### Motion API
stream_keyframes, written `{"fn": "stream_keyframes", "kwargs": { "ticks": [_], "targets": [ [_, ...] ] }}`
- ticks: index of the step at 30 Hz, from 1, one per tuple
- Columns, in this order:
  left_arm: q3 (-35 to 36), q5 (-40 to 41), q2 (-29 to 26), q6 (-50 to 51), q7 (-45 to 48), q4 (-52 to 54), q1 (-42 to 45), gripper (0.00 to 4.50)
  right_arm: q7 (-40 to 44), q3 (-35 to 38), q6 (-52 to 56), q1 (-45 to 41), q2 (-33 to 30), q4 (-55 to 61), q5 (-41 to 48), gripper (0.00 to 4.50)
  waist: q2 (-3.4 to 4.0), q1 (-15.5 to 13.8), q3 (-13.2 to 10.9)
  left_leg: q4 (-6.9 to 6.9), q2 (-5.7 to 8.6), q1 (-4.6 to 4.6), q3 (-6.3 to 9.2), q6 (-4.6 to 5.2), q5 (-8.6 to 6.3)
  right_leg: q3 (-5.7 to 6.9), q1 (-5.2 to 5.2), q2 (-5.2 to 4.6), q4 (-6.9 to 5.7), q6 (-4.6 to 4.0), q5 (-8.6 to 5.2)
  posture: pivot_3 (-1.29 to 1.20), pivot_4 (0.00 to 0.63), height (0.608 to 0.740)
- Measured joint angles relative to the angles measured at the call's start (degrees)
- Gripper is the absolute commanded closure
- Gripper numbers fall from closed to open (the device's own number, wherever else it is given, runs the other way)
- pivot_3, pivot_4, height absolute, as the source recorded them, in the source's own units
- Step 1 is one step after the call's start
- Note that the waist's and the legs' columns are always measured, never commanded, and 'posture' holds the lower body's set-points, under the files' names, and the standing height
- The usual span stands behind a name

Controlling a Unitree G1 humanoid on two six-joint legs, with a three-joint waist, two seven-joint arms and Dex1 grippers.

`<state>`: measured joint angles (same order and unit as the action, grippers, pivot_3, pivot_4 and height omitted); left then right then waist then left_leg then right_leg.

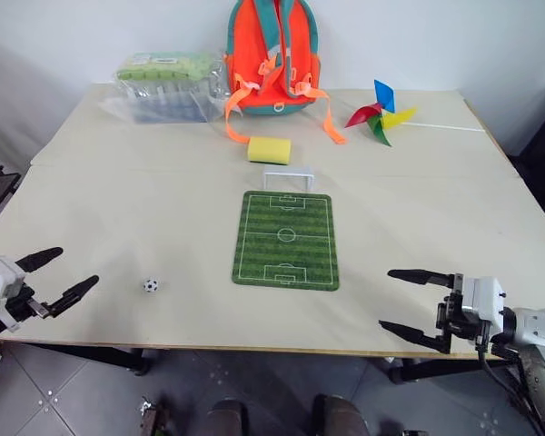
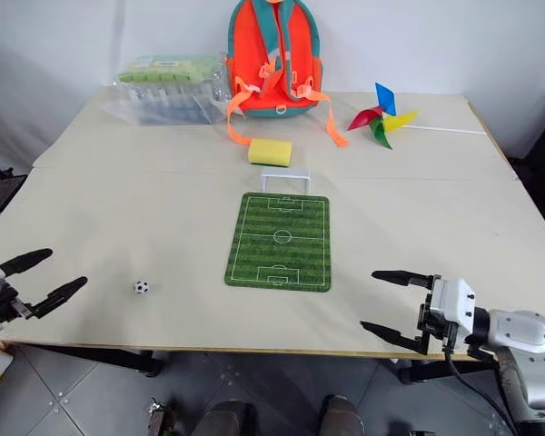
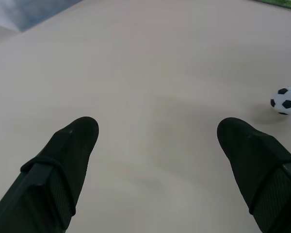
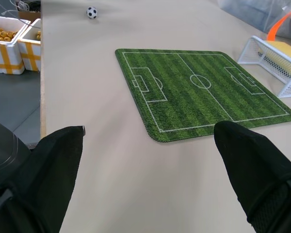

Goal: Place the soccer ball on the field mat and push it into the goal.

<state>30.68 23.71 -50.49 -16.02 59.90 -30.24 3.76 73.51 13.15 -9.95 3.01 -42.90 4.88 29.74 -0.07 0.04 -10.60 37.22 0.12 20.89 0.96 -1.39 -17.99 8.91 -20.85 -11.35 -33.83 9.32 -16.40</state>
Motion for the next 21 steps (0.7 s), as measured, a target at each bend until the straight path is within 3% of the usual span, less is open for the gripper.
{"fn": "stream_keyframes", "kwargs": {
  "ticks": [5,14,21],
  "targets": [
    [-0.1,-0.1,0.2,-0.1,-0.2,0.0,-0.3,0.02,-2.7,-2.8,5.9,-1.4,3.5,4.8,3.9,0.00,0.00,0.3,0.0,-0.03,-0.09,0.03,-0.13,-0.05,-0.02,-0.12,-0.18,0.10,-0.06,-0.04,0.02,0.00,0.150,0.740],
    [-0.1,0.9,0.3,-3.2,10.0,-6.4,-7.2,0.02,-1.3,-8.2,6.4,-6.7,13.0,12.8,11.4,0.00,-0.04,0.0,0.0,0.05,-0.12,0.17,-0.28,-0.03,-0.06,-0.29,-0.42,0.14,-0.16,-0.04,0.02,0.00,0.150,0.740],
    [0.3,7.6,1.7,8.6,12.1,6.8,-11.6,0.02,2.6,-8.8,4.9,-8.4,13.2,11.4,11.6,0.00,-0.09,-0.4,0.0,0.09,-0.14,0.19,-0.30,-0.01,-0.09,-0.35,-0.47,0.15,-0.20,-0.06,0.03,0.00,0.150,0.740]
  ]
}}
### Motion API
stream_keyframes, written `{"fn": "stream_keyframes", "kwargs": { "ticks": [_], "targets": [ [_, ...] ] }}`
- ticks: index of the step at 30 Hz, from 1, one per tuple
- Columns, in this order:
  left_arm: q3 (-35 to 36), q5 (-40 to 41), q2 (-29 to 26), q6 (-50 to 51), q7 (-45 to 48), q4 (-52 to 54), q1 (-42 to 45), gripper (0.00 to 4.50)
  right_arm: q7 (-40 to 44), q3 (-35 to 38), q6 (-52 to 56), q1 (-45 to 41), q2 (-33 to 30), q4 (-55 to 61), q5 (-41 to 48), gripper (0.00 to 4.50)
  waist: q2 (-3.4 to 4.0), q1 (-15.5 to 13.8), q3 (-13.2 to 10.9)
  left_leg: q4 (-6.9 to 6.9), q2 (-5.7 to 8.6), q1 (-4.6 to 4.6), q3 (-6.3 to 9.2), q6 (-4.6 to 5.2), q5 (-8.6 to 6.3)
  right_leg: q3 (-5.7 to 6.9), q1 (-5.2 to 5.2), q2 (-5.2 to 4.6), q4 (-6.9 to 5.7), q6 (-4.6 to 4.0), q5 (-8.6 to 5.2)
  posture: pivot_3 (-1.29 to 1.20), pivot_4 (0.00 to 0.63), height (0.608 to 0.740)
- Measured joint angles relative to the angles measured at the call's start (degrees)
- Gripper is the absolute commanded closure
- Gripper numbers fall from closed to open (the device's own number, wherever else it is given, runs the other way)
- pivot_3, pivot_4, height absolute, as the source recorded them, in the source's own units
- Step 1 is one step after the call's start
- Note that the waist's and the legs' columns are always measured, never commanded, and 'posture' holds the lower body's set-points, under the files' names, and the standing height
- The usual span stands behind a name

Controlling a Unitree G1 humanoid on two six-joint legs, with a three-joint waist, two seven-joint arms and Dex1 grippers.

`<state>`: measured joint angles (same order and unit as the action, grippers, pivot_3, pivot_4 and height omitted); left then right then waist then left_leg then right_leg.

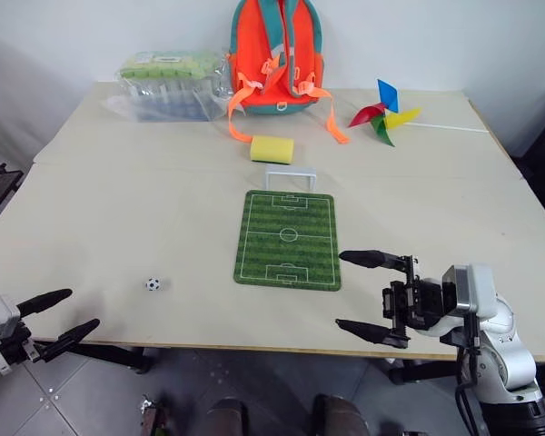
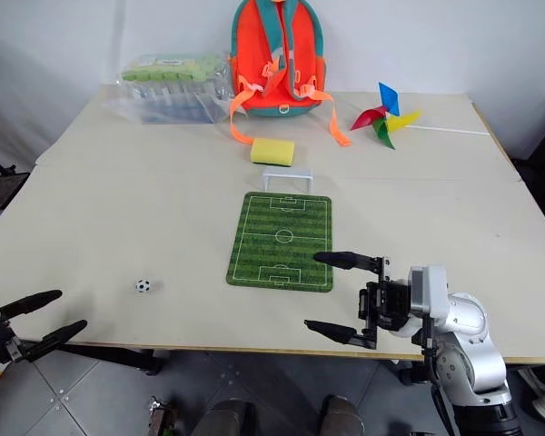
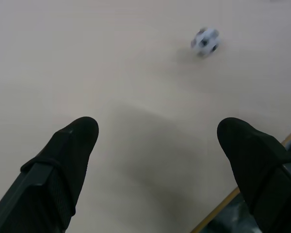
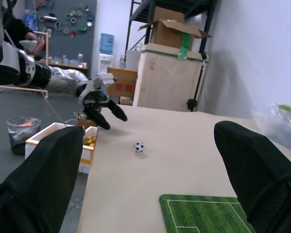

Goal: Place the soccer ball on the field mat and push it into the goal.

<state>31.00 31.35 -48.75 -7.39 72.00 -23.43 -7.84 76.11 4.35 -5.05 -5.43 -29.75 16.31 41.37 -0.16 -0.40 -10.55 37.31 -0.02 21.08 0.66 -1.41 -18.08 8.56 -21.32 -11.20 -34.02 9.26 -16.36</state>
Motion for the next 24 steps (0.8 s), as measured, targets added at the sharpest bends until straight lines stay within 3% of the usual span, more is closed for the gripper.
{"fn": "stream_keyframes", "kwargs": {
  "ticks": [4,11,16,24],
  "targets": [
    [-2.6,2.1,1.6,6.2,-1.6,10.0,1.3,0.02,2.9,0.6,-3.6,0.8,0.0,-5.1,-1.7,0.00,0.02,-0.2,0.0,0.01,0.01,-0.05,-0.07,0.00,0.00,-0.07,0.00,0.00,-0.02,0.00,0.00,0.00,0.150,0.740],
    [-9.5,-3.6,4.2,5.3,-5.0,7.2,7.9,0.02,4.7,0.6,-7.4,1.3,0.4,-8.2,-3.7,0.00,0.02,0.5,0.0,0.00,-0.01,-0.11,-0.28,-0.01,0.00,-0.26,-0.11,0.06,-0.07,-0.01,0.01,0.00,0.150,0.740],
    [-11.5,-6.0,5.8,3.7,-5.7,4.1,10.0,1.19,3.8,0.7,-7.5,1.8,0.4,-8.0,-4.2,0.00,0.02,0.5,0.0,0.01,-0.03,-0.12,-0.33,-0.01,0.00,-0.31,-0.13,0.07,-0.08,0.00,0.01,0.00,0.150,0.740],
    [-13.6,-8.4,7.5,1.9,-7.0,-0.6,14.6,3.61,-0.6,0.7,-6.5,3.6,0.4,-4.2,-4.7,0.00,0.00,0.3,0.0,0.07,-0.02,-0.13,-0.36,0.00,0.00,-0.36,-0.13,0.06,-0.13,0.00,0.02,0.00,0.150,0.740]
  ]
}}
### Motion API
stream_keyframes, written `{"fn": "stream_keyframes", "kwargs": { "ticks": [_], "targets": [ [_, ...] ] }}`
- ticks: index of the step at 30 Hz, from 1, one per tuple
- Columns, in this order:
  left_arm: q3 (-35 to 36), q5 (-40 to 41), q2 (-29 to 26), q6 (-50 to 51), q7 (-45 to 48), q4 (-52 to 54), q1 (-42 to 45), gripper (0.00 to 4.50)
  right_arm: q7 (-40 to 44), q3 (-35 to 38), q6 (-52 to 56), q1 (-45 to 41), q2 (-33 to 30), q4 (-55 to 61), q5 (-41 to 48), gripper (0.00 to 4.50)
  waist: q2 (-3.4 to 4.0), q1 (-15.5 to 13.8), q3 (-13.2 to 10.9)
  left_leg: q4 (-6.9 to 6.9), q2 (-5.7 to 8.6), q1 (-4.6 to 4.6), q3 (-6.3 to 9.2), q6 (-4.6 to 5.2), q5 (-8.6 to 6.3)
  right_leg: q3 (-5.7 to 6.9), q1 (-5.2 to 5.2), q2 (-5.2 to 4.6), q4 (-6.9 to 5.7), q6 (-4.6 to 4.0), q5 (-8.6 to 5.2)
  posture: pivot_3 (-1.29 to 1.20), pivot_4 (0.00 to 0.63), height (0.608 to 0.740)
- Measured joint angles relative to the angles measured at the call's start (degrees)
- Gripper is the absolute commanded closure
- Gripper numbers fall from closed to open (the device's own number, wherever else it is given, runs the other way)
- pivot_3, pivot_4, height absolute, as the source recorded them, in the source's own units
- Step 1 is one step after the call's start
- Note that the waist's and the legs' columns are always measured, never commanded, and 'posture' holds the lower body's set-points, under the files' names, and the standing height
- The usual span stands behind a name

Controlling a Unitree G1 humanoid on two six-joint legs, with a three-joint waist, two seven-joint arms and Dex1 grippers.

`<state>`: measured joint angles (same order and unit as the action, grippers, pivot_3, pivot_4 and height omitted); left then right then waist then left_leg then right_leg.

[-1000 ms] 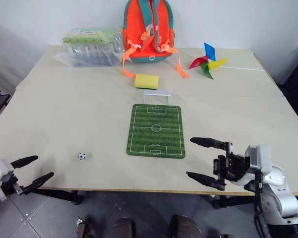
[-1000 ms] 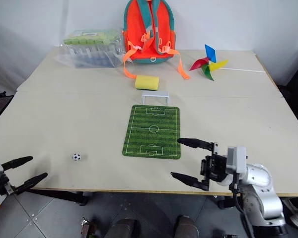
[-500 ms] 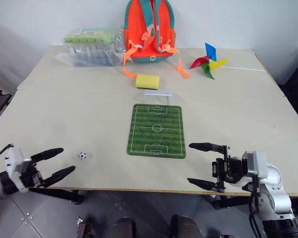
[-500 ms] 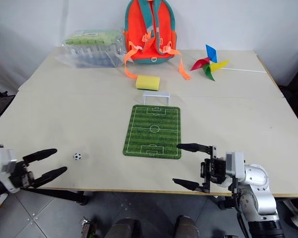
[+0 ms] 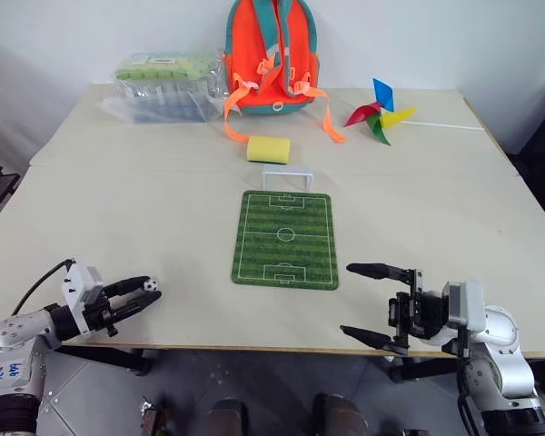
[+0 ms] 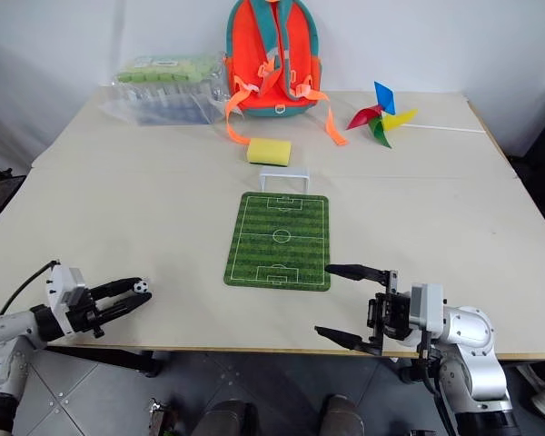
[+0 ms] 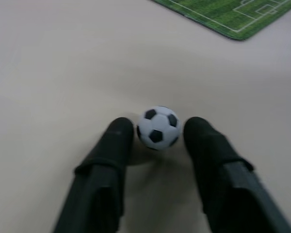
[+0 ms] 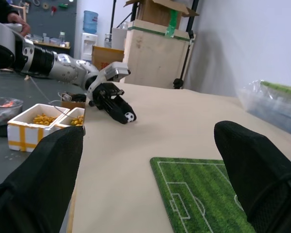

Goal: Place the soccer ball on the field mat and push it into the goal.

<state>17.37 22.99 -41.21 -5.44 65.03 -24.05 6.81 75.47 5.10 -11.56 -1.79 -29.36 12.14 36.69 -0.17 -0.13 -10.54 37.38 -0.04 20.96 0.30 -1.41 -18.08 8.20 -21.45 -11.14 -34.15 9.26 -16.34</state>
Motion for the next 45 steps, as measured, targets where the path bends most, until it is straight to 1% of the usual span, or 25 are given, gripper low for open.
{"fn": "stream_keyframes", "kwargs": {
  "ticks": [4,7,11,14,16,18,19,22,25,28,32,38,40,41,44,45],
  "targets": [
    [-0.5,0.0,1.6,-0.8,0.1,-0.9,1.6,3.64,-1.1,0.0,0.1,0.1,0.0,0.0,-0.8,0.00,0.00,-0.1,0.0,0.03,0.00,0.00,-0.01,0.00,0.00,-0.01,0.00,0.00,-0.01,0.00,0.00,0.00,0.150,0.740],
    [-1.4,0.5,2.1,0.2,0.9,1.9,2.4,3.64,-1.2,0.7,-1.2,0.9,-0.2,-0.6,-1.4,0.00,-0.01,-0.1,0.0,0.04,0.00,0.02,-0.01,0.00,0.00,-0.01,-0.01,0.00,-0.01,0.00,0.01,0.00,0.150,0.740],
    [-5.0,1.6,2.1,5.1,2.1,10.0,7.1,3.64,0.3,4.8,-3.4,3.3,-2.9,-2.6,-1.4,0.00,-0.01,-1.2,0.0,0.20,0.01,0.08,-0.01,0.03,-0.02,-0.03,0.00,0.00,-0.01,0.02,0.06,0.00,0.150,0.740],
    [-10.8,0.6,2.6,8.8,2.6,13.1,13.4,3.64,2.7,8.7,-5.0,5.3,-5.8,-6.1,-1.3,0.00,0.00,-1.4,0.0,0.35,0.04,0.11,-0.04,0.09,-0.05,-0.08,0.05,0.00,-0.01,0.06,0.13,0.00,0.150,0.740],
    [-16.5,-3.5,5.6,9.9,2.3,12.4,19.6,3.64,4.8,11.7,-6.9,6.9,-8.2,-10.0,-1.3,0.00,0.01,-1.8,0.0,0.49,0.09,0.15,-0.07,0.15,-0.08,-0.12,0.10,0.00,0.05,0.16,0.20,0.00,0.150,0.740],
    [-23.4,-7.7,12.5,10.1,1.2,10.5,26.6,3.64,6.5,15.9,-8.4,7.2,-10.9,-15.8,-1.3,0.00,0.00,-2.4,0.0,0.66,0.10,0.21,-0.19,0.28,-0.13,-0.23,0.20,0.02,0.30,0.27,0.43,0.00,0.150,0.740],
    [-25.8,-8.9,14.9,10.0,0.8,9.8,28.2,3.64,7.1,17.1,-9.0,7.1,-11.4,-16.9,-1.2,0.00,-0.03,-2.3,0.0,0.67,0.10,0.19,-0.26,0.32,-0.15,-0.31,0.20,0.02,0.32,0.30,0.47,0.00,0.150,0.740],
    [-29.9,-12.4,17.9,8.1,-0.3,6.4,30.6,3.64,8.2,18.6,-9.8,9.5,-11.6,-17.3,-0.8,0.00,-0.05,-0.7,0.0,0.54,-0.04,0.10,-0.56,0.34,-0.16,-0.57,0.06,0.17,0.36,0.30,0.47,0.00,0.150,0.740],
    [-31.0,-15.4,19.2,5.5,-1.9,2.2,31.8,3.64,7.9,18.7,-9.8,11.8,-10.1,-16.1,-0.7,0.00,-0.04,0.0,0.0,0.53,-0.10,0.10,-0.62,0.33,-0.16,-0.62,0.01,0.21,0.37,0.30,0.47,0.00,0.150,0.740],
    [-31.8,-17.1,20.8,3.6,-3.0,-1.0,32.2,3.64,6.1,18.6,-9.8,13.4,-8.5,-12.2,-0.6,0.00,-0.05,-0.3,0.0,0.67,-0.08,0.16,-0.66,0.37,-0.18,-0.71,0.02,0.20,0.42,0.35,0.54,0.00,0.150,0.740],
    [-32.4,-19.2,21.3,1.6,-3.7,-2.5,32.3,3.64,3.4,18.5,-9.8,15.4,-7.3,-8.6,-0.8,0.00,-0.04,-1.3,0.0,0.73,-0.08,0.15,-0.68,0.37,-0.19,-0.76,0.02,0.21,0.41,0.35,0.56,0.00,0.150,0.740],
    [-32.6,-20.1,21.5,1.2,-3.3,-3.6,32.3,3.64,0.8,17.8,-9.7,16.1,-6.3,-6.6,-1.4,0.00,-0.04,-1.5,0.0,0.72,-0.08,0.16,-0.68,0.39,-0.19,-0.75,0.02,0.21,0.40,0.35,0.56,0.00,0.150,0.740],
    [-32.6,-20.1,21.6,1.7,-2.7,-3.6,32.4,2.89,0.0,17.7,-9.7,16.1,-6.2,-6.1,-1.5,0.00,-0.04,-1.4,0.0,0.72,-0.08,0.16,-0.68,0.39,-0.19,-0.75,0.02,0.21,0.40,0.35,0.56,0.00,0.150,0.740],
    [-32.6,-20.1,21.6,1.8,-2.5,-3.6,32.4,2.66,-0.3,17.6,-9.7,16.1,-6.1,-5.8,-1.6,0.00,-0.04,-1.4,0.0,0.72,-0.08,0.16,-0.68,0.39,-0.19,-0.75,0.02,0.21,0.40,0.35,0.56,0.00,0.150,0.740],
    [-32.5,-20.0,21.6,1.7,-1.8,-3.5,32.4,1.64,-1.1,17.1,-9.6,16.0,-6.1,-5.6,-2.1,0.00,-0.04,-1.4,0.0,0.72,-0.08,0.16,-0.68,0.39,-0.19,-0.75,0.01,0.21,0.40,0.35,0.56,0.00,0.150,0.740],
    [-32.5,-20.0,21.5,1.6,-1.4,-3.4,32.4,1.39,-1.4,16.9,-9.6,15.9,-6.1,-5.6,-2.2,0.00,-0.04,-1.4,0.0,0.72,-0.08,0.16,-0.68,0.39,-0.19,-0.75,0.01,0.21,0.40,0.35,0.56,0.00,0.150,0.740]
  ]
}}
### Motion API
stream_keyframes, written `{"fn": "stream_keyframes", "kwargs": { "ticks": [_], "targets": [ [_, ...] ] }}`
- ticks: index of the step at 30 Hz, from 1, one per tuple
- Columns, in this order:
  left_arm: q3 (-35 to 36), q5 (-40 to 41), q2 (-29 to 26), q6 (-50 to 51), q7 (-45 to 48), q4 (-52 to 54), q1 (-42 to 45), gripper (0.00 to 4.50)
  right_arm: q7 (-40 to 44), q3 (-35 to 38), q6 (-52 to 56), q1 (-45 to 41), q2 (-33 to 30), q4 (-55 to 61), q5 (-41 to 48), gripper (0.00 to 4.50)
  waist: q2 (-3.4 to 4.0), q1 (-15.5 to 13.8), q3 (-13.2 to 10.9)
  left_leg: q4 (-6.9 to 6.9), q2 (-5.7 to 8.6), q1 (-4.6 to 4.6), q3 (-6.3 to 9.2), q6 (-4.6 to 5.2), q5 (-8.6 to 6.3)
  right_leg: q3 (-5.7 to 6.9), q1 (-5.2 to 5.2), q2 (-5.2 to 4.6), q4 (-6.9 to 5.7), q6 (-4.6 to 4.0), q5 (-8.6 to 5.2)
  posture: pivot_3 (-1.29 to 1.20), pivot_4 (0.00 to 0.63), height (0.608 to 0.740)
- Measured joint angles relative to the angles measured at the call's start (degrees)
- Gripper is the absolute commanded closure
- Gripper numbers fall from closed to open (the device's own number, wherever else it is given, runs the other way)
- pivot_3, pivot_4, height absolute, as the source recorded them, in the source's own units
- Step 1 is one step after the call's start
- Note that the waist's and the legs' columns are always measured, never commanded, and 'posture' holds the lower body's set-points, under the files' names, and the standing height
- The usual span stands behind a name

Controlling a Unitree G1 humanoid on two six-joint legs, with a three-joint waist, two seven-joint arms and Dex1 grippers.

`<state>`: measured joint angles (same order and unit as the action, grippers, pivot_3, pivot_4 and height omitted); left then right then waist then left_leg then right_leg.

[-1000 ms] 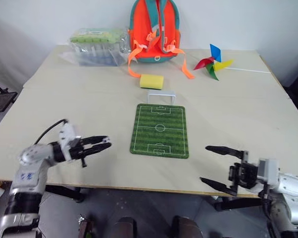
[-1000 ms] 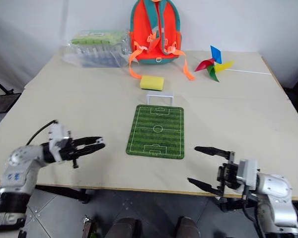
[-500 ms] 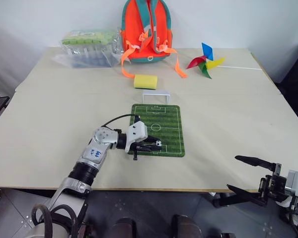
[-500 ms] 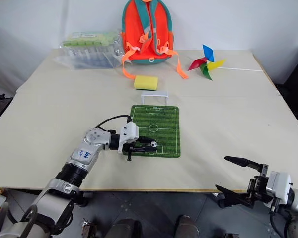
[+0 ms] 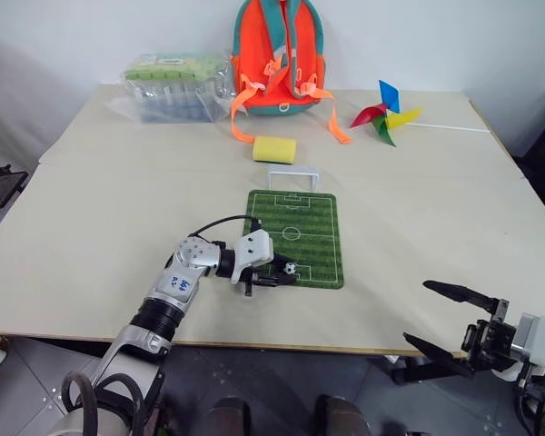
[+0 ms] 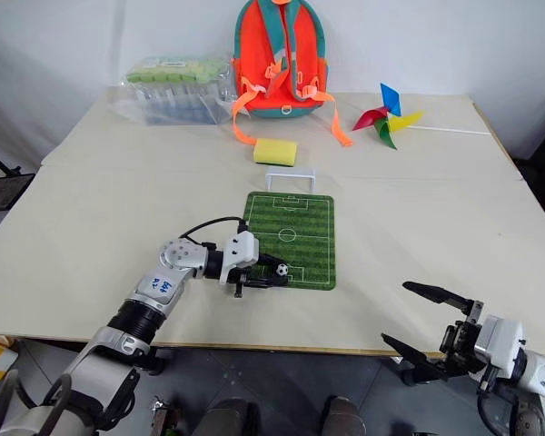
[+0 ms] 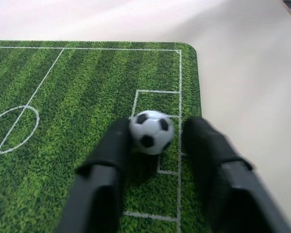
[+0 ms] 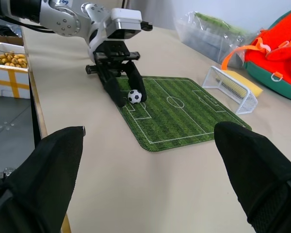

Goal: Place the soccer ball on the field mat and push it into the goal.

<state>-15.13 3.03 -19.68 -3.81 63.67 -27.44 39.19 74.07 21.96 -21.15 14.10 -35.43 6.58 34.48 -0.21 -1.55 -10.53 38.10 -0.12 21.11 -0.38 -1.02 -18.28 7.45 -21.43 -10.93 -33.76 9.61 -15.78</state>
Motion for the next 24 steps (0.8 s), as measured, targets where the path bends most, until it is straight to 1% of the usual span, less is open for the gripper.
{"fn": "stream_keyframes", "kwargs": {
  "ticks": [10,13,19,21,23,24],
  "targets": [
    [0.9,0.3,-1.8,-0.5,1.6,2.7,-0.1,1.39,-1.9,-2.4,0.9,-1.7,0.0,0.1,-0.6,0.00,0.00,0.0,0.0,0.01,0.00,0.00,0.00,0.00,0.00,0.00,0.00,0.00,-0.02,0.00,0.00,0.00,0.150,0.740],
    [2.1,1.4,-3.5,-0.5,1.8,4.6,-0.5,1.39,-2.3,-3.7,1.2,-2.0,0.0,0.1,-0.8,0.00,0.00,0.1,0.0,0.00,0.00,0.00,0.00,0.00,0.00,0.00,-0.01,0.00,-0.02,0.00,0.00,0.00,0.150,0.740],
    [7.5,7.6,-9.2,1.3,5.6,9.2,-4.3,1.39,-2.8,-4.2,1.6,-2.8,0.0,0.3,-0.8,0.00,0.01,0.2,0.0,0.00,-0.01,-0.01,-0.01,0.00,0.00,-0.03,-0.03,0.00,-0.05,-0.01,0.00,0.00,0.150,0.740],
    [9.1,10.3,-13.7,2.2,9.1,11.5,-7.9,1.39,-2.8,-4.4,2.3,-3.5,0.0,0.6,-0.7,0.00,0.03,0.6,0.0,-0.04,-0.05,-0.04,-0.05,-0.01,-0.01,-0.07,-0.08,0.03,-0.06,-0.01,0.00,0.00,0.150,0.740],
    [12.5,13.2,-19.0,2.7,12.9,12.3,-12.5,1.39,-2.5,-4.5,2.8,-3.5,-0.1,0.6,-0.5,0.00,0.06,0.9,0.0,-0.06,-0.22,-0.04,-0.06,-0.07,-0.04,-0.09,-0.09,0.18,-0.03,-0.06,0.01,0.00,0.150,0.740],
    [14.0,14.1,-20.8,2.9,14.1,12.9,-14.3,1.39,-2.3,-4.4,2.9,-3.5,-0.1,0.5,-0.4,0.00,0.07,0.9,0.0,-0.05,-0.26,-0.04,-0.06,-0.09,-0.05,-0.08,-0.09,0.21,-0.03,-0.09,0.02,0.00,0.150,0.740]
  ]
}}
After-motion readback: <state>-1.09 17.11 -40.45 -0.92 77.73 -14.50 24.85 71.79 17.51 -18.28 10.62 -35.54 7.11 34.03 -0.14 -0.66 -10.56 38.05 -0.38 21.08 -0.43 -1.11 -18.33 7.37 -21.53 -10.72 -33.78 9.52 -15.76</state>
